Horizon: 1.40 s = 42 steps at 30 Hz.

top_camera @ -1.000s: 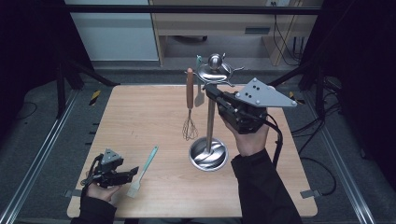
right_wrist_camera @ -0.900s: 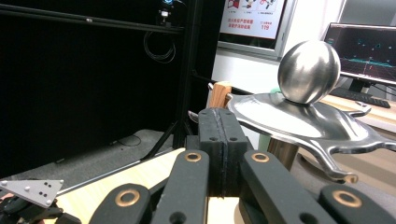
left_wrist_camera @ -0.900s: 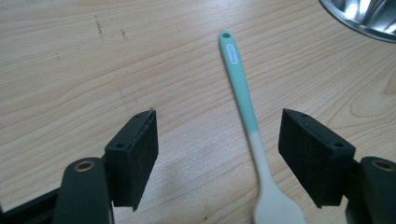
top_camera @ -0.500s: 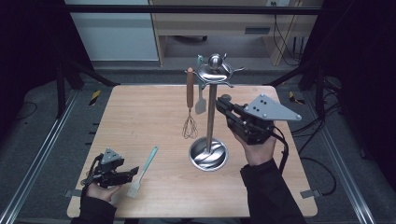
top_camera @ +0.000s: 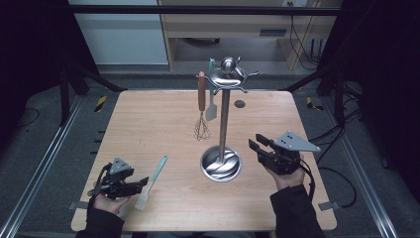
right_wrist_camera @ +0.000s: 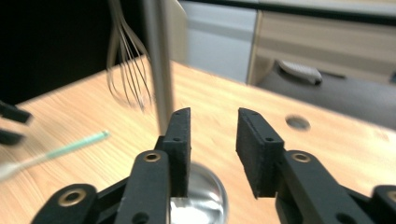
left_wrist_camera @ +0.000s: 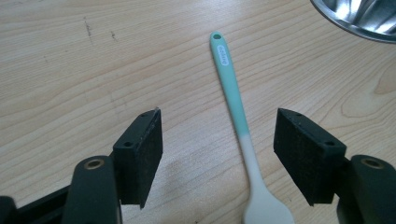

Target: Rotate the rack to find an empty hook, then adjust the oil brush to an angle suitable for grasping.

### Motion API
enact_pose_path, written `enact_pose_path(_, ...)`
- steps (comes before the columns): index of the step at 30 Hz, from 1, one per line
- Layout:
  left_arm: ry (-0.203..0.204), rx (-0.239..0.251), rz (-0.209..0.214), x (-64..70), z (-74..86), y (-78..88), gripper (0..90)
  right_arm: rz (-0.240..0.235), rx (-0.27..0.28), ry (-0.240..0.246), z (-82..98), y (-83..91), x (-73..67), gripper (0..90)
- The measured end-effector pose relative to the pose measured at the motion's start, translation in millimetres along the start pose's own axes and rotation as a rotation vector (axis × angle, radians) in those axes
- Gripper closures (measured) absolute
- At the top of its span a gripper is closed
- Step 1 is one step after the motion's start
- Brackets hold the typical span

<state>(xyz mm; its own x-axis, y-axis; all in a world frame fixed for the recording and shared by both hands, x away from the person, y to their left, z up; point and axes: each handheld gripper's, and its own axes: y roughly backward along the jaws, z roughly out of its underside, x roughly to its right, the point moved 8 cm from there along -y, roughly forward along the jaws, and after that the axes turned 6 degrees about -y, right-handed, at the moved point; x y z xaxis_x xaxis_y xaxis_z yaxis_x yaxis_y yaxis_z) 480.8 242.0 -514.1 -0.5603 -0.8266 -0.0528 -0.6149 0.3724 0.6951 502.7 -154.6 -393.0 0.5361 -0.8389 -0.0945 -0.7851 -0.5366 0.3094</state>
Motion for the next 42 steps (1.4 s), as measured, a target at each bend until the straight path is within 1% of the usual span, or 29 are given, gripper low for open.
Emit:
enact_pose_path(2, -0.005, -0.002, 0.000, 0.1, -0.3, 0.1, 32.6, 0.017, -0.016, -0.007, 12.6, 0.2, 8.6, 60.0)
enact_pose_path(4, -0.009, -0.002, 0.001, 0.7, -1.1, 0.3, 32.7, 0.054, -0.053, -0.002, 27.8, 0.4, 20.3, 57.1)
enact_pose_path(8, -0.011, 0.009, 0.008, 2.7, -4.1, 0.1, 33.4, 0.088, -0.087, -0.036, 47.4, 2.5, 36.3, 54.0)
enact_pose_path(11, -0.018, 0.010, 0.019, 3.9, -6.4, -0.7, 34.2, 0.112, -0.117, -0.055, 62.0, 5.0, 46.0, 53.1)
enact_pose_path(12, -0.020, 0.007, 0.021, 3.9, -6.9, -1.1, 34.5, 0.121, -0.120, -0.054, 64.8, 5.6, 48.4, 52.9)
enact_pose_path(15, -0.023, 0.003, 0.012, 3.0, -9.2, -2.3, 35.1, 0.140, -0.143, -0.064, 74.5, 9.3, 54.1, 52.6)
enact_pose_path(20, -0.032, -0.017, 0.012, 3.3, -12.3, -6.2, 37.4, 0.155, -0.161, -0.061, 86.3, 19.2, 59.8, 52.5)
enact_pose_path(22, -0.036, -0.029, 0.010, 3.8, -12.8, -8.9, 38.8, 0.163, -0.167, -0.067, 90.5, 24.6, 62.3, 52.4)
enact_pose_path(25, -0.035, -0.050, 0.020, 6.5, -12.9, -13.9, 40.5, 0.169, -0.174, -0.073, 95.9, 30.5, 65.2, 52.5)
enact_pose_path(28, -0.050, -0.073, 0.024, 9.3, -11.3, -16.9, 42.7, 0.171, -0.182, -0.076, 101.0, 36.2, 67.4, 52.7)
enact_pose_path(29, -0.048, -0.078, 0.026, 10.4, -10.8, -18.2, 44.0, 0.172, -0.185, -0.077, 102.4, 37.9, 67.9, 52.8)
enact_pose_path(30, -0.051, -0.086, 0.028, 11.1, -9.9, -19.3, 44.8, 0.174, -0.180, -0.071, 102.8, 38.6, 69.0, 52.7)
enact_pose_path(33, -0.056, -0.114, 0.039, 13.1, -5.8, -22.8, 49.1, 0.176, -0.184, -0.084, 103.5, 39.6, 69.0, 53.0)
enact_pose_path(37, -0.058, -0.154, 0.050, 16.9, -0.3, -26.9, 55.1, 0.175, -0.201, -0.074, 106.3, 36.7, 67.2, 53.8)
enact_pose_path(40, -0.070, -0.181, 0.052, 20.4, 2.8, -29.6, 59.7, 0.171, -0.204, -0.060, 106.9, 35.2, 65.9, 54.1)
enact_pose_path(42, -0.081, -0.205, 0.052, 22.1, 5.0, -31.1, 62.2, 0.168, -0.205, -0.063, 106.6, 35.3, 64.9, 54.2)
